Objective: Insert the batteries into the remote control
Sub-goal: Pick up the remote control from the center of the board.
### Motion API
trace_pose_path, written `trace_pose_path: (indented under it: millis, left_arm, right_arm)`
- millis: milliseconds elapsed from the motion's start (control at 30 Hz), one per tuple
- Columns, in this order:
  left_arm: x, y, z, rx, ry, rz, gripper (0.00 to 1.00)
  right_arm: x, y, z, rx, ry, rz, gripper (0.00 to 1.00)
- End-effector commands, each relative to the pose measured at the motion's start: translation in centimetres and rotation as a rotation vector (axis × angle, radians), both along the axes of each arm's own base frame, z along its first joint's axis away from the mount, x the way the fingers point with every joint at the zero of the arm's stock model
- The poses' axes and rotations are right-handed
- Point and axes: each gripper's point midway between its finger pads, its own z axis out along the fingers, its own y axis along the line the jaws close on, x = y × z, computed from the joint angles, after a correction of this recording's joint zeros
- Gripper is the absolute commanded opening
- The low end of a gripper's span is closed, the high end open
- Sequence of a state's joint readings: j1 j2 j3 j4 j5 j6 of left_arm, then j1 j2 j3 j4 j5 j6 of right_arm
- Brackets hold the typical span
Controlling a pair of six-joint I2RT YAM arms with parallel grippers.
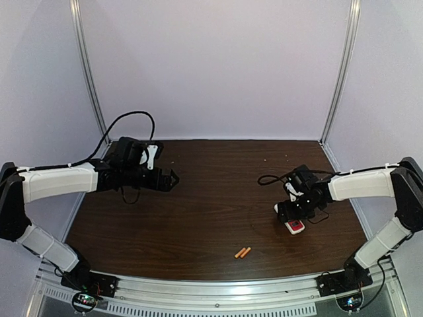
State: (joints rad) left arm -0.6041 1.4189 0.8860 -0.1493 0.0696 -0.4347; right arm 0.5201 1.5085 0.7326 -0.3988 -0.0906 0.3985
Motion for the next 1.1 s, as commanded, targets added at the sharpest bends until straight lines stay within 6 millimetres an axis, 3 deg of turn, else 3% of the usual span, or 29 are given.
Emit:
trace_pose_path:
  millis: [0, 200, 367, 500, 633, 767, 900, 1067]
  left_arm:
    - [0.3, -1.0, 1.4, -0.027, -0.061, -0.040, 0.98]
    - [0.6, -1.3, 1.9, -0.032, -0.075, -0.050, 0.97]
    - [0.7, -1.3, 2.3, -0.031, -0.093, -0.059, 0.97]
    - [0.5, -1.5, 3.0, -0.046, -0.120, -0.077, 0.97]
    - [0.0, -1.6, 4.9, -0.079, -0.192, -0.106, 0.97]
    - [-1.0, -1.3, 8.1, -0.143, -0.343, -0.142, 0.97]
    - [-3.3, -1.7, 10.4, -0.147, -0.475, -0.245, 0.97]
    - [-8.1, -4.3, 11.5, 0.004, -0.676, -0.444, 0.97]
  right_arm:
    - [-2.3, -0.9, -0.8, -0.124, 0.050, 0.035, 0.81]
    - [-3.0, -1.1, -2.2, -0.229, 0.083, 0.033, 0.75]
    - [-2.7, -1.0, -2.4, -0.231, 0.076, 0.033, 0.61]
    - [-1.9, 0.8, -1.0, -0.161, 0.054, 0.067, 0.46]
    - [-1.0, 3.6, 2.0, -0.034, 0.025, 0.122, 0.39]
    - [-0.7, 7.0, 6.9, 0.134, -0.012, 0.199, 0.35]
    - [-1.5, 10.0, 12.1, 0.309, -0.019, 0.294, 0.34]
    - [-3.4, 12.4, 16.7, 0.490, 0.019, 0.389, 0.33]
